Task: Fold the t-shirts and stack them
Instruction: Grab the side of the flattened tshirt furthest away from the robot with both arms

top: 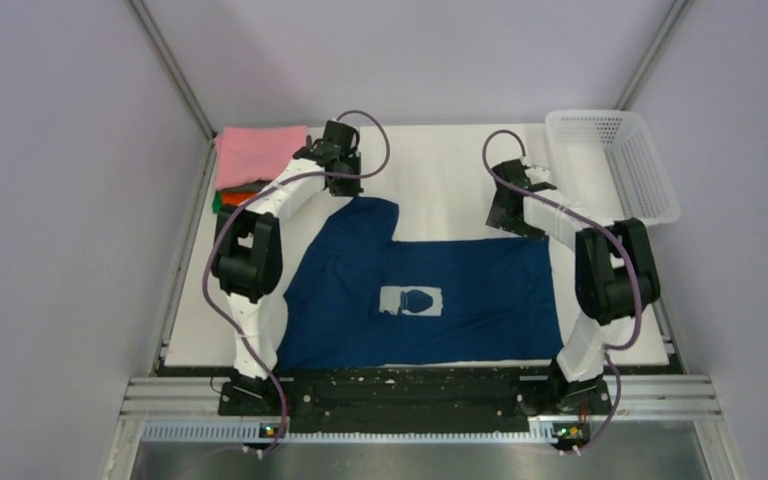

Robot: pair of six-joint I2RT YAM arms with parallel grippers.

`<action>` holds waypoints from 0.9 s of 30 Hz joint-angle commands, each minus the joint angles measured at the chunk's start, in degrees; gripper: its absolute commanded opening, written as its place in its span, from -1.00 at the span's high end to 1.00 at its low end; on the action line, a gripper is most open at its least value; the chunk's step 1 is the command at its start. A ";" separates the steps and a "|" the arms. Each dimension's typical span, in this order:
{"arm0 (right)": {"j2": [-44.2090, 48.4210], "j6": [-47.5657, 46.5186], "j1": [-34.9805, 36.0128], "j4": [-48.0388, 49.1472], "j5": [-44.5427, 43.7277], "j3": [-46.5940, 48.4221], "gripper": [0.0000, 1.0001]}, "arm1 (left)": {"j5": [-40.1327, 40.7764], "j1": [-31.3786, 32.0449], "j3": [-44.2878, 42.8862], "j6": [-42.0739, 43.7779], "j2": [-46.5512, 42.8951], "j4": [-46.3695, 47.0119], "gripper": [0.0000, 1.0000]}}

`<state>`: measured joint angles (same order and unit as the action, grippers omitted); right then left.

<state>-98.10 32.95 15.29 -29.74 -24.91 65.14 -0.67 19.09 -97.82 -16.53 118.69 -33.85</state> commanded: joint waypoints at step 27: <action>-9.74 2.49 -3.34 -4.57 -13.44 5.31 0.46 | 7.39 7.00 21.21 -1.51 -25.18 8.88 1.00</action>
<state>-109.49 35.14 12.21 -33.08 -37.04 70.89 5.28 25.71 -79.83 -17.82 98.87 -28.67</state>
